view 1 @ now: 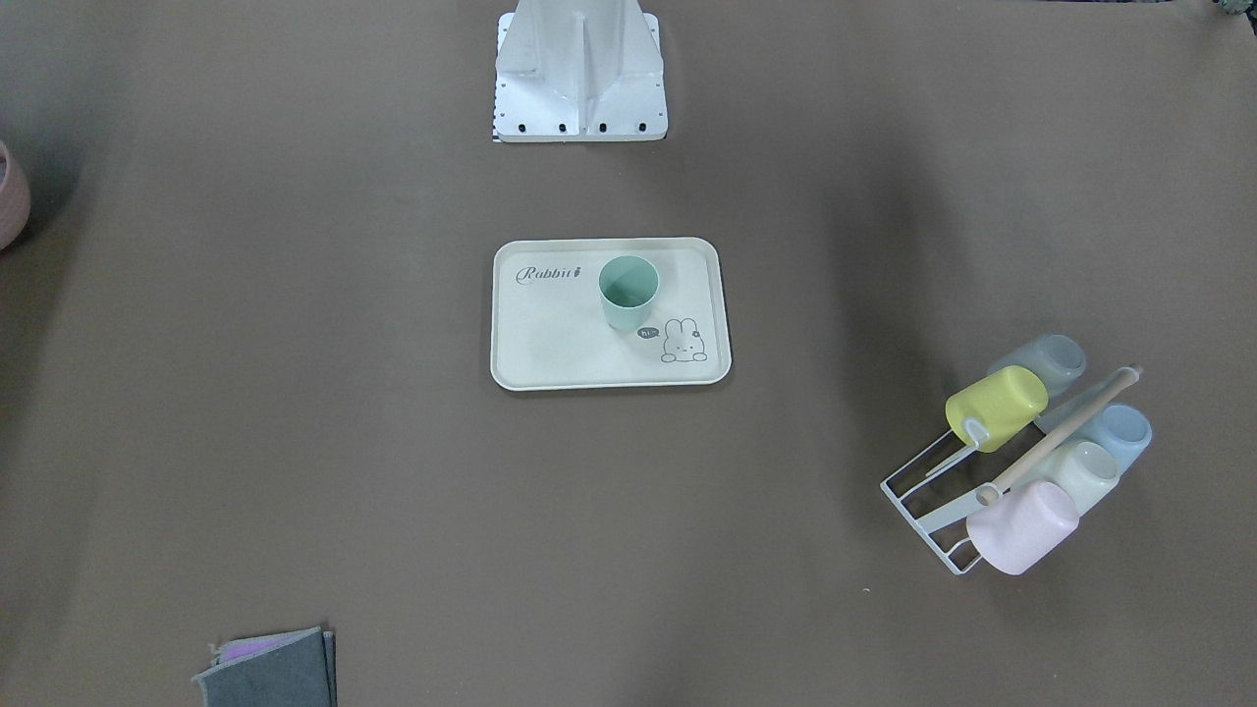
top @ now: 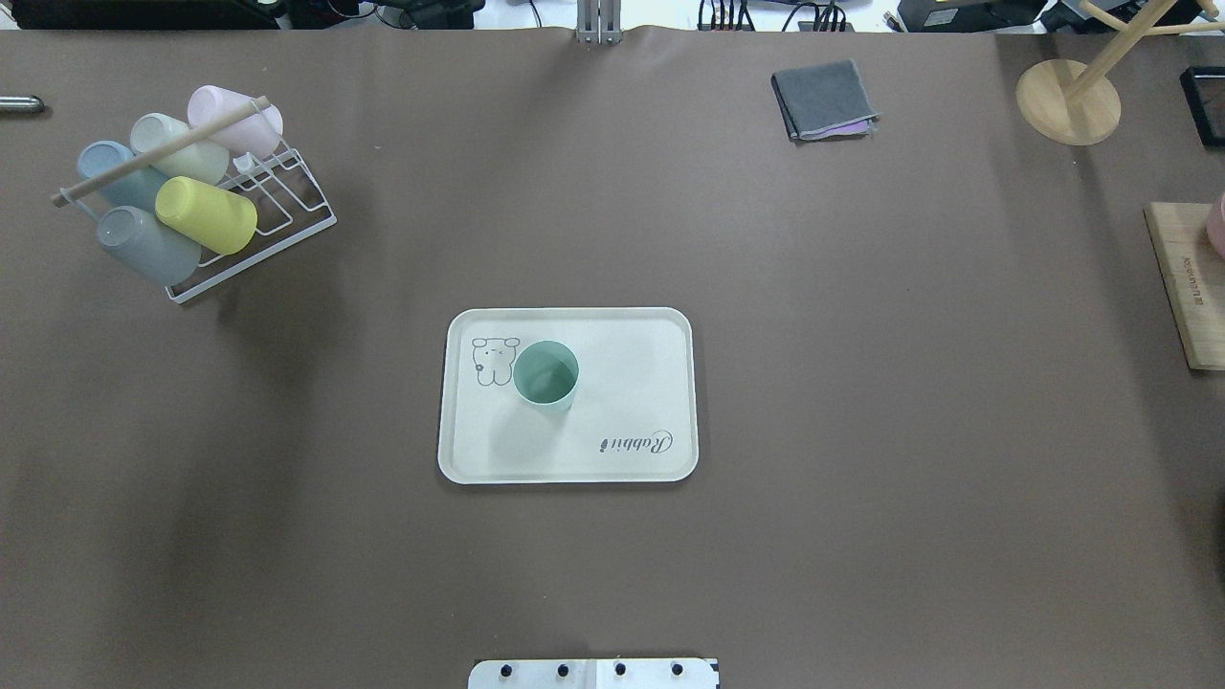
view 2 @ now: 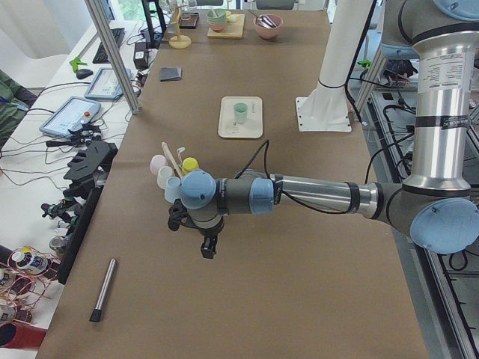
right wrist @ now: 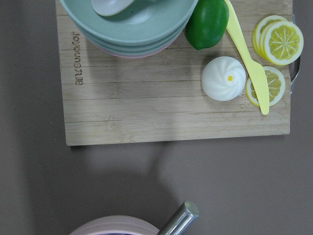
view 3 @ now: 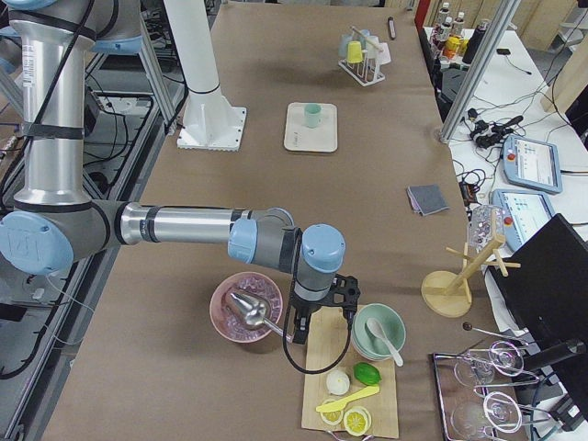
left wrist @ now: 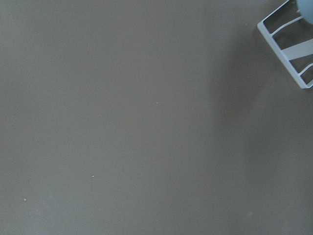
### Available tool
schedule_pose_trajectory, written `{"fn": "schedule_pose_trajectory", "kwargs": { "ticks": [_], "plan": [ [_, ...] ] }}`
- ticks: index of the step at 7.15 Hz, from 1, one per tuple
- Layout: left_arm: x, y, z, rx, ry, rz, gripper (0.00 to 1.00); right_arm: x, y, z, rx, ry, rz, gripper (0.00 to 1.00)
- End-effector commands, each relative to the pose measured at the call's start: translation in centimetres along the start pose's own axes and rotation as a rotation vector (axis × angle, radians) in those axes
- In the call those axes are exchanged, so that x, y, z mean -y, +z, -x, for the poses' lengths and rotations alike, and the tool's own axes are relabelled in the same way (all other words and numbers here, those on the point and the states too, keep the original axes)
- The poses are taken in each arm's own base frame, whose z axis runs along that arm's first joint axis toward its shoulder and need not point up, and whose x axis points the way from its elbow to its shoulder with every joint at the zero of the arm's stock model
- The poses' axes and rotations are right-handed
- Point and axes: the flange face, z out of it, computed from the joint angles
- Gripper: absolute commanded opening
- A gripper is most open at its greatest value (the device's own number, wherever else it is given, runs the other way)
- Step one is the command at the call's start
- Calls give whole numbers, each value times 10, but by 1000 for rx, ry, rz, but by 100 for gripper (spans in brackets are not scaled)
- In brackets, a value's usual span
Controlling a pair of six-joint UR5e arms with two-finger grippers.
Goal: Pick up and place green cup on tray
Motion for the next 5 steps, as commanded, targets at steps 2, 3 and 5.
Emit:
{"fn": "schedule_pose_trajectory", "kwargs": {
  "ticks": [2, 3, 5],
  "plan": [
    [-16, -5, 9, 4, -8, -31, 99, 0, 0, 0, 0, -1, -2, 100],
    [-24, -12, 9, 9, 4, -58, 99, 0, 0, 0, 0, -1, -2, 100],
    [-25, -6, 17, 11, 8, -62, 99, 0, -1, 1, 0, -2, -3, 100]
  ]
}}
